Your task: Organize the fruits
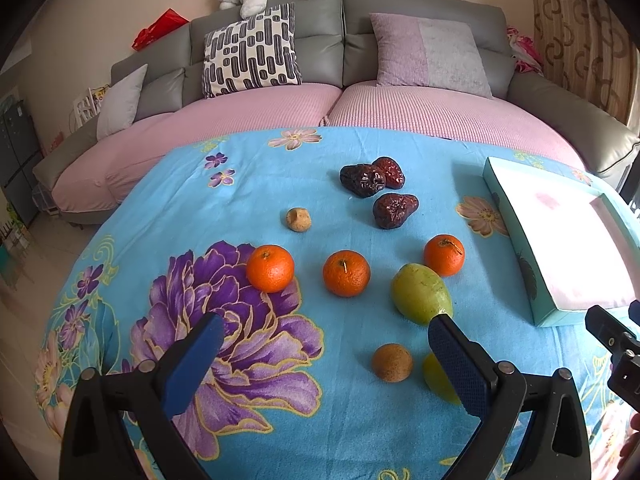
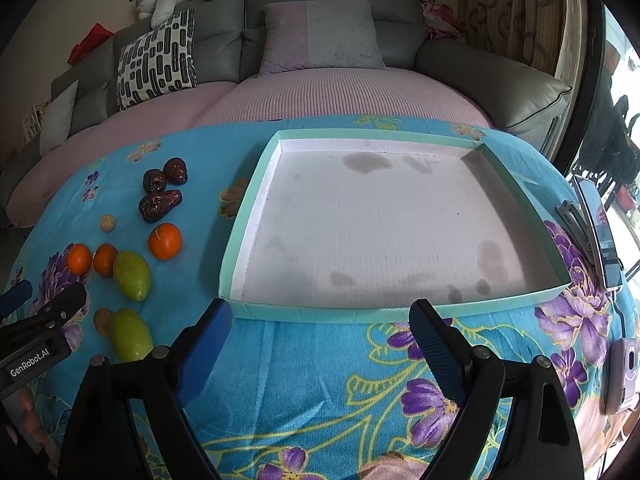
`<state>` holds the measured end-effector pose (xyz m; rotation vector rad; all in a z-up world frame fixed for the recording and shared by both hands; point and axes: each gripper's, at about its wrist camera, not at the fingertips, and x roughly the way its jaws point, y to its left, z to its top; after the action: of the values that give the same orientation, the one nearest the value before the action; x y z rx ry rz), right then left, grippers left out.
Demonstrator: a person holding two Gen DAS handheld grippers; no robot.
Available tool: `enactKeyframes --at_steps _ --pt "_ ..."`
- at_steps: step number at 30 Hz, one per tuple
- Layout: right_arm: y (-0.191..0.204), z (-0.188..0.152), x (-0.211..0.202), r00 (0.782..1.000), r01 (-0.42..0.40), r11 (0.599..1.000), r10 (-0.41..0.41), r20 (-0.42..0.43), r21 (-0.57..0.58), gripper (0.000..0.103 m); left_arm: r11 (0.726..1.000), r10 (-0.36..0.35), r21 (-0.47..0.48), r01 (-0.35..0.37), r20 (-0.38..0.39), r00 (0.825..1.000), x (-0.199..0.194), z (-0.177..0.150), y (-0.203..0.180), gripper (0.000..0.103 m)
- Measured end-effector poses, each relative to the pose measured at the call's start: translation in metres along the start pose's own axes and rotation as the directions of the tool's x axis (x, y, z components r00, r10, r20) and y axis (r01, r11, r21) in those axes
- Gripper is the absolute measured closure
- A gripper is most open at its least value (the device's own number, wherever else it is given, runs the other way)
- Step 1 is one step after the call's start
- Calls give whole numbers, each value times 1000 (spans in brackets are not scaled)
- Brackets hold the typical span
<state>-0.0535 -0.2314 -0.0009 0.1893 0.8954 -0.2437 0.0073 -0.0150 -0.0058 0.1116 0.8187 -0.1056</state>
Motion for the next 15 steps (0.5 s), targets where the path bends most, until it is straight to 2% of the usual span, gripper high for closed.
enactKeyframes --at_steps 15 --pt "1 0 1 1000 0 1000 0 -7 -1 12 1000 3 3 -3 0 1000 3 0 1 0"
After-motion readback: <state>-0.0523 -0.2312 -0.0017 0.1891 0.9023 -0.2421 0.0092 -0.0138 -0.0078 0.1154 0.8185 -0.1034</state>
